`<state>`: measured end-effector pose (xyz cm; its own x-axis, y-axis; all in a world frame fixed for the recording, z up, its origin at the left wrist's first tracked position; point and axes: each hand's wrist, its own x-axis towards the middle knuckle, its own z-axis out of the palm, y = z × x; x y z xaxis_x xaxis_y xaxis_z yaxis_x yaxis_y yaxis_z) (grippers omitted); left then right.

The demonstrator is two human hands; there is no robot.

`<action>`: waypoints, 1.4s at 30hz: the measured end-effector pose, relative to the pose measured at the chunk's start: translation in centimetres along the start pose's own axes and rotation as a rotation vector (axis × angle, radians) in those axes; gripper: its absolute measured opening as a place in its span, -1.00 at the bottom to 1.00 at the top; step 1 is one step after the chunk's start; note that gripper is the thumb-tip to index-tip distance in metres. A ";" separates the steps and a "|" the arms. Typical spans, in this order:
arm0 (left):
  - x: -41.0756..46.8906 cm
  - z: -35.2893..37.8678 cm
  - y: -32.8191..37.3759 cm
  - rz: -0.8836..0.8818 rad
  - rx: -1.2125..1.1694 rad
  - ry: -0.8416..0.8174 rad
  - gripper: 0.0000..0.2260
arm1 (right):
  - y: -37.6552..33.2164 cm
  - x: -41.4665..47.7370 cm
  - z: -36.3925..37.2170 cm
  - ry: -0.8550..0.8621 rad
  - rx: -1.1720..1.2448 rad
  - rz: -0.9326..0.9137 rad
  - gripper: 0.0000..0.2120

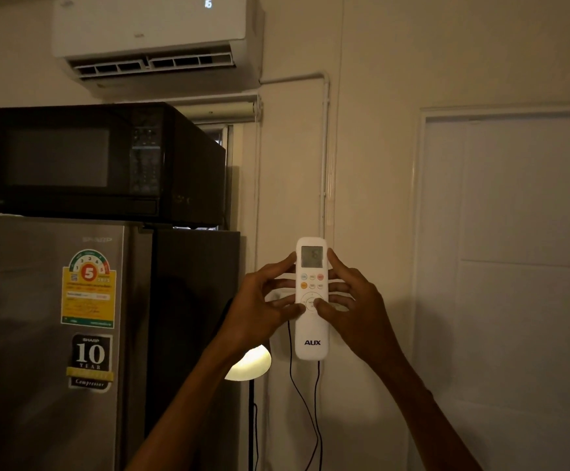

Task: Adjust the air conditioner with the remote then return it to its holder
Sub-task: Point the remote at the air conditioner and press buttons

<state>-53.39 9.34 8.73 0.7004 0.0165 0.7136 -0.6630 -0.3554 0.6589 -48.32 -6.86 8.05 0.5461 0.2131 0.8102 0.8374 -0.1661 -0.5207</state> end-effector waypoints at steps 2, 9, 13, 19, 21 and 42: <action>0.0 -0.3 0.0 0.003 0.010 0.011 -0.37 | -0.2 0.2 0.3 0.001 0.017 0.001 -0.34; -0.1 -1.6 0.6 0.005 0.062 0.053 -0.37 | -1.6 0.9 1.6 0.028 0.097 -0.011 -0.47; -0.4 -2.5 1.5 0.005 0.079 0.073 -0.38 | -2.2 1.3 2.6 0.056 0.136 -0.019 -0.50; -0.9 -3.7 2.2 0.005 0.107 0.096 -0.37 | -3.2 1.6 3.8 0.084 0.183 -0.016 -0.51; -1.0 -4.2 2.3 0.014 0.119 0.104 -0.37 | -3.6 1.7 4.2 0.084 0.195 -0.032 -0.51; -0.5 -12.5 7.2 0.106 0.246 0.214 -0.34 | -10.4 6.3 8.8 0.000 0.343 -0.195 -0.48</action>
<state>-61.85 18.44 16.06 0.5421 0.1541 0.8261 -0.6274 -0.5798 0.5198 -53.41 4.65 16.26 0.3762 0.2090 0.9027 0.8846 0.2088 -0.4170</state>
